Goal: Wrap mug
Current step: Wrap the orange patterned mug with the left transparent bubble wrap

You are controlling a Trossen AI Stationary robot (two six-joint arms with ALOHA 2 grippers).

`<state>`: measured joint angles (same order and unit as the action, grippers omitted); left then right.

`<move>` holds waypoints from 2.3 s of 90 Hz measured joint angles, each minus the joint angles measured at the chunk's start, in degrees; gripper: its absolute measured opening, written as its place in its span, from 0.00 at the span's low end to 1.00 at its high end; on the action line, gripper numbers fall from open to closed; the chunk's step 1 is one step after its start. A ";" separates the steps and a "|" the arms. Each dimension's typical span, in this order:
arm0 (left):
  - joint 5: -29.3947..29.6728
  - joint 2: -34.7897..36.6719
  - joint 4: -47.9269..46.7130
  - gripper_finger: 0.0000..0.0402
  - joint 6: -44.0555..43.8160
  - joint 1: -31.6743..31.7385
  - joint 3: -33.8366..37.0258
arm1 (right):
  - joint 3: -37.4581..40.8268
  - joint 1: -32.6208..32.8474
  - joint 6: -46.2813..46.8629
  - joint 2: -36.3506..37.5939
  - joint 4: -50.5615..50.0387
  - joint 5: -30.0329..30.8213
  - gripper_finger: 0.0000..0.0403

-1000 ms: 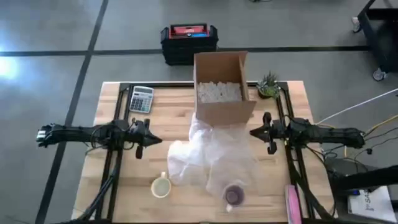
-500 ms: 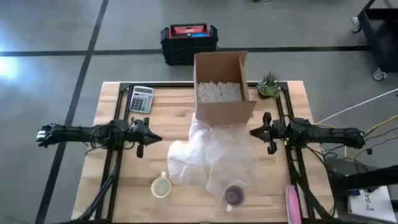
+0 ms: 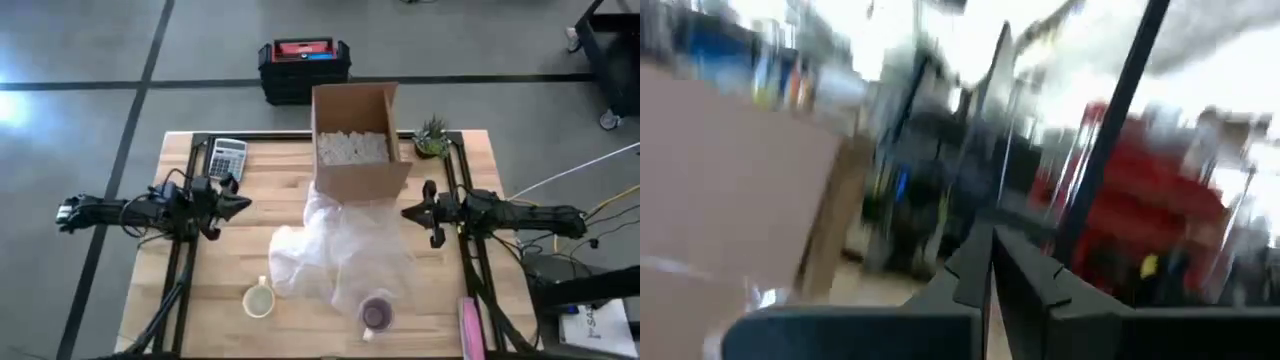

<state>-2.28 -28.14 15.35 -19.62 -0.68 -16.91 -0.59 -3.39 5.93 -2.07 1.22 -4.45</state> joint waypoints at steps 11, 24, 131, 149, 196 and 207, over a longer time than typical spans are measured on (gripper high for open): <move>1.56 -13.42 -23.20 0.00 3.23 -3.74 -14.80 | -0.01 -0.01 0.00 0.00 0.08 -0.01 0.08; 0.68 -29.52 -37.02 0.00 4.96 -6.88 -26.43 | -0.01 0.01 0.00 0.00 0.12 -0.02 0.08; 4.21 -40.33 -43.78 0.01 0.23 -2.52 -35.56 | 0.01 -0.01 -0.62 0.02 0.28 -0.02 0.08; 4.14 -42.35 -43.75 0.16 2.65 -2.50 -35.47 | 0.01 0.00 13.59 0.01 0.80 -0.07 0.08; 6.98 -52.88 -53.41 0.61 4.25 -3.62 -35.84 | 0.01 -0.01 18.48 0.00 1.01 0.07 0.08; 6.87 -57.77 -49.87 0.57 4.32 -3.68 -35.84 | 0.01 -0.01 19.76 0.00 1.02 0.07 0.08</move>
<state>4.60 -85.90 -34.52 -15.30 -4.36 -52.75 -0.58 -3.40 25.70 -2.07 2.24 -4.38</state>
